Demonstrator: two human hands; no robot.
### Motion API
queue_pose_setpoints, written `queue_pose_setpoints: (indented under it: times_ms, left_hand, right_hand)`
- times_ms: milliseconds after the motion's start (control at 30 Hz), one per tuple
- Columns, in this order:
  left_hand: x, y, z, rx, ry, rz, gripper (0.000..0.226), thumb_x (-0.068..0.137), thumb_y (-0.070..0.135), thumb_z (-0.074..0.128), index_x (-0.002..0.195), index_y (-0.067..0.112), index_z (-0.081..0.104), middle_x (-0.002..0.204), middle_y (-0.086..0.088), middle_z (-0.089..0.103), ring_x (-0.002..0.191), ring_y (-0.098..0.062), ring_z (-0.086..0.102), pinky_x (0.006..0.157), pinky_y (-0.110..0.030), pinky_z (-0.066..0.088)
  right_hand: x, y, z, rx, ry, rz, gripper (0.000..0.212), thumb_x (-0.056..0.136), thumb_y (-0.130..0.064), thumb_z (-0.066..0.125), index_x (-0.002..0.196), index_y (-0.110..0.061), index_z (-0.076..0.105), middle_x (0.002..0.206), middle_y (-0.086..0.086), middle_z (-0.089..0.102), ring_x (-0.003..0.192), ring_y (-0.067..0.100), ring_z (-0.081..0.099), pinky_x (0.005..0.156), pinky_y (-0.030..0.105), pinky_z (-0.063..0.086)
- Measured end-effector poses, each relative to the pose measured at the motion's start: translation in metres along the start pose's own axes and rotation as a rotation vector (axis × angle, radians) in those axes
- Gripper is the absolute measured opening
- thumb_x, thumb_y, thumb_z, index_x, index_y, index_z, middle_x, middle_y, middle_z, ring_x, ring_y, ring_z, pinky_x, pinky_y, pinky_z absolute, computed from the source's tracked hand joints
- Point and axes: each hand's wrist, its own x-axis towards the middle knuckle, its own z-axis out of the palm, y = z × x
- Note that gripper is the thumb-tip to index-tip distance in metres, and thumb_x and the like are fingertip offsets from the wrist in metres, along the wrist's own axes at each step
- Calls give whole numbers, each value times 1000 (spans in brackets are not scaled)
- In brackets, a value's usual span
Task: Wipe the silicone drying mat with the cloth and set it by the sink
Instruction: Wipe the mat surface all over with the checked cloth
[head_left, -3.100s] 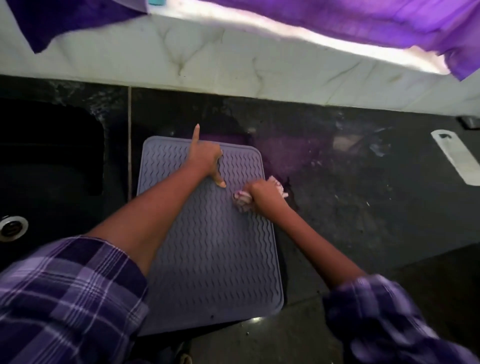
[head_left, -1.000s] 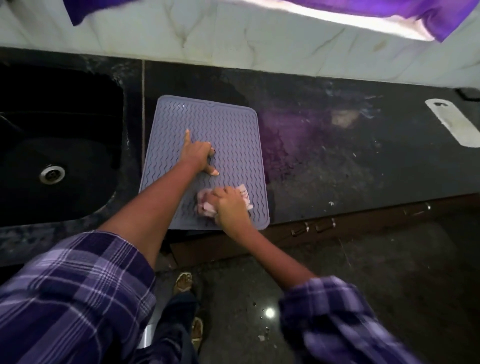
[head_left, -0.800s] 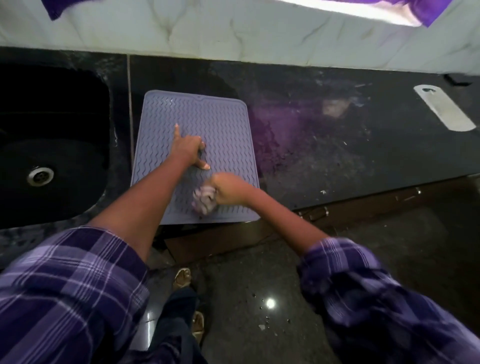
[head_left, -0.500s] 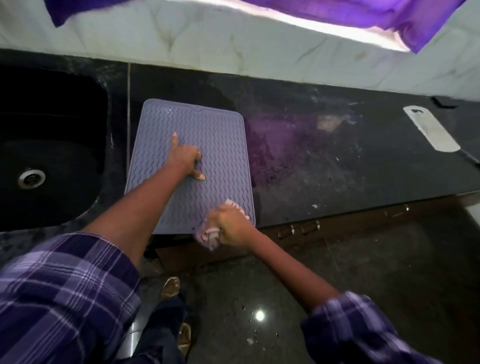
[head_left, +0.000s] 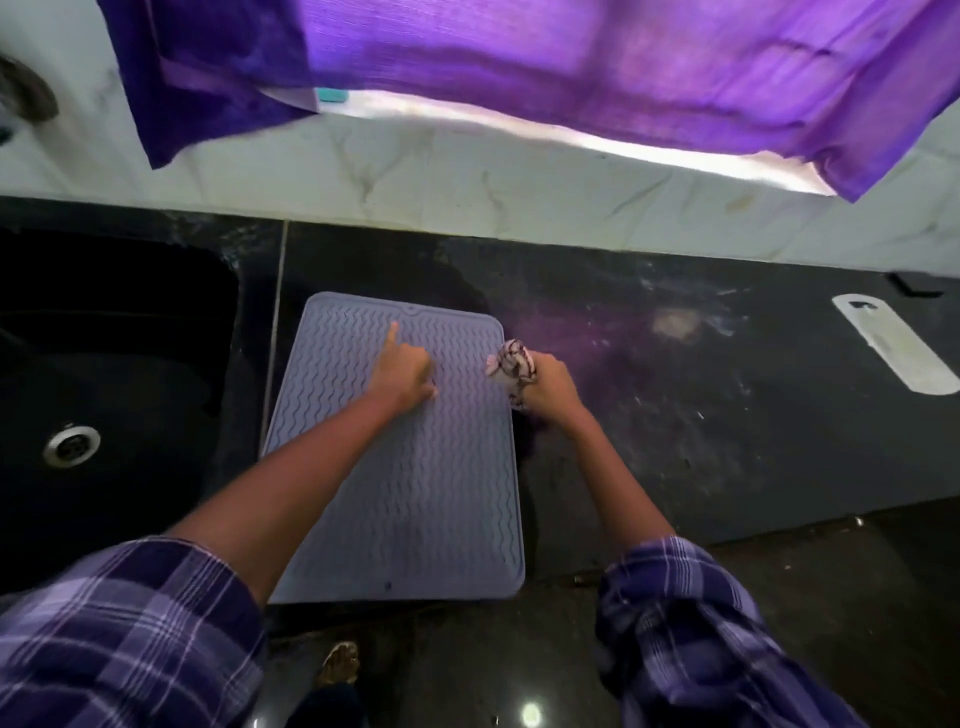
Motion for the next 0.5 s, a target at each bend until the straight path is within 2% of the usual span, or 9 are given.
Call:
queue_pose_setpoints:
  times_ms: [67,133,233,300,400,500]
  left_hand:
    - [23,6,0,-193,-46,41,25,88,26,64,108,12,69,110,-4,69,116,-18,59,121,-48,-6]
    - [48,10,-2,-283,-110,82,35,87,25,64,120,11,63,120,-7,64,125,-22,52,120,-51,-6]
    - [78,13,0,13,-234,163,73,82,46,66,141,11,44,146,-9,43,141,-24,33,118,-53,-5]
    - [92,11,6,112,-291,187,87,77,57,65,147,12,38,154,-6,32,145,-22,26,118,-55,-5]
    - [98,6,14,146,-264,162,91,73,64,64,146,15,41,154,-4,34,145,-20,28,117,-58,-7]
    - [96,7,14,184,-234,155,88,73,66,64,143,17,44,150,-2,41,143,-19,33,116,-59,-7]
  right_hand:
    - [36,2,-2,-25,-70,10,28,78,-1,58,105,-4,65,108,19,69,101,31,64,76,31,48]
    - [71,1,-3,-134,-11,-14,30,79,-6,57,108,-7,65,111,20,67,104,38,62,82,38,50]
    - [106,-5,11,-490,88,-145,25,88,-15,50,110,-16,63,116,11,64,108,35,57,85,41,44]
    - [116,-6,30,-610,43,-204,28,96,-21,40,115,-18,60,120,7,61,112,31,53,87,41,39]
    - [115,-2,43,-548,14,-140,28,95,-21,43,117,-18,61,117,8,64,109,31,55,89,40,40]
    - [87,2,38,-484,-24,-75,25,87,-11,52,109,-7,64,108,18,67,102,38,61,85,40,46]
